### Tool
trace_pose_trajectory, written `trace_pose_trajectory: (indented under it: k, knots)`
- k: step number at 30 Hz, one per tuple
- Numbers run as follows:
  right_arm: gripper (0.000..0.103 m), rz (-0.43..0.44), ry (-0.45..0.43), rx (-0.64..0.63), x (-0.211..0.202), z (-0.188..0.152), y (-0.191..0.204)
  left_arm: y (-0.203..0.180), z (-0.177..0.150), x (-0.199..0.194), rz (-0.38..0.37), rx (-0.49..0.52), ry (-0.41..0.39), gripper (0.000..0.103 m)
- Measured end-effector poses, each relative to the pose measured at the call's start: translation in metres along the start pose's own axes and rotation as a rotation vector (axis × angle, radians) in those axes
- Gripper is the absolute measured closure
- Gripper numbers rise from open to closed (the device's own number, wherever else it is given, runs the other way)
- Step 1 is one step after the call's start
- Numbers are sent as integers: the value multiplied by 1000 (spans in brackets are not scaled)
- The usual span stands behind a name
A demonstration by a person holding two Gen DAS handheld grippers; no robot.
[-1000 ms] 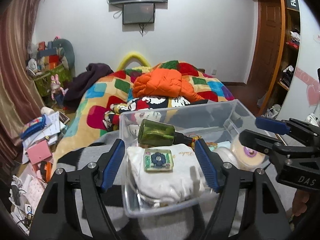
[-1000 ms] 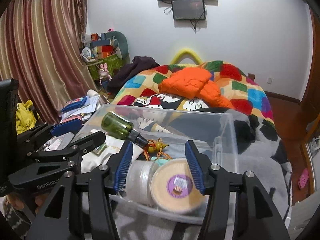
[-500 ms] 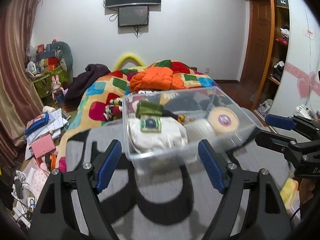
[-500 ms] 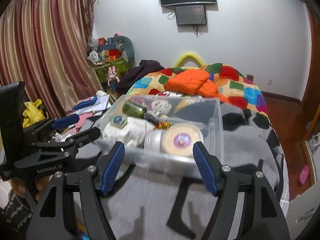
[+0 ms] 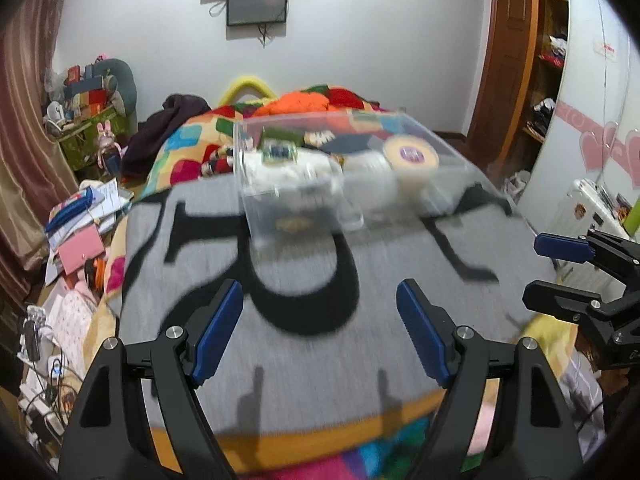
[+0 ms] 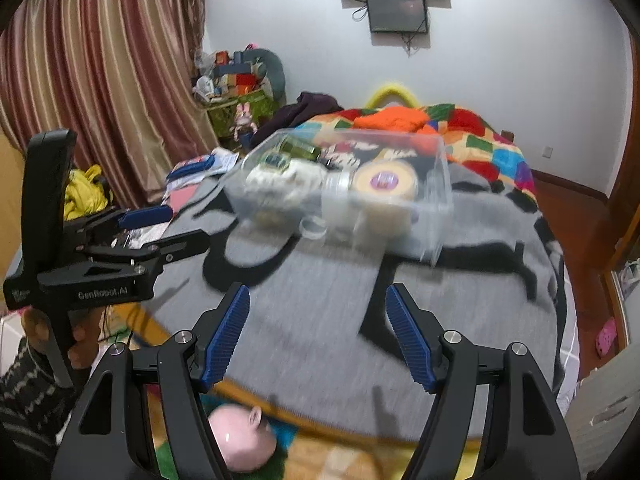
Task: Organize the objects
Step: 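Move both tools to the pink round device under the board edge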
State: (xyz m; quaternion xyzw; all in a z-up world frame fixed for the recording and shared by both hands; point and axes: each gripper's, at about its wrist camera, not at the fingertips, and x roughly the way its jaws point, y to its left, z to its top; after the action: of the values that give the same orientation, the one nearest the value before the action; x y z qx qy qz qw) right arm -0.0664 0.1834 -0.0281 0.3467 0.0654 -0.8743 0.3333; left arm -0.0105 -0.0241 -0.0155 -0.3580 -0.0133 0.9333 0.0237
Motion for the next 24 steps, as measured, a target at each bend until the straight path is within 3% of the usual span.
trace_pose_trajectory:
  k: [8,16,24]
  knots:
    - [35,70,111,0,2,-46,6,-14,-51,-13,-46,15,93,24]
    - [35,163,200,37,15,-68,12,-24,-85,-8,-121,-2,186,25]
    - [36,201,280,-19,30,-79,29,-33,-102,7,-192,0,269,40]
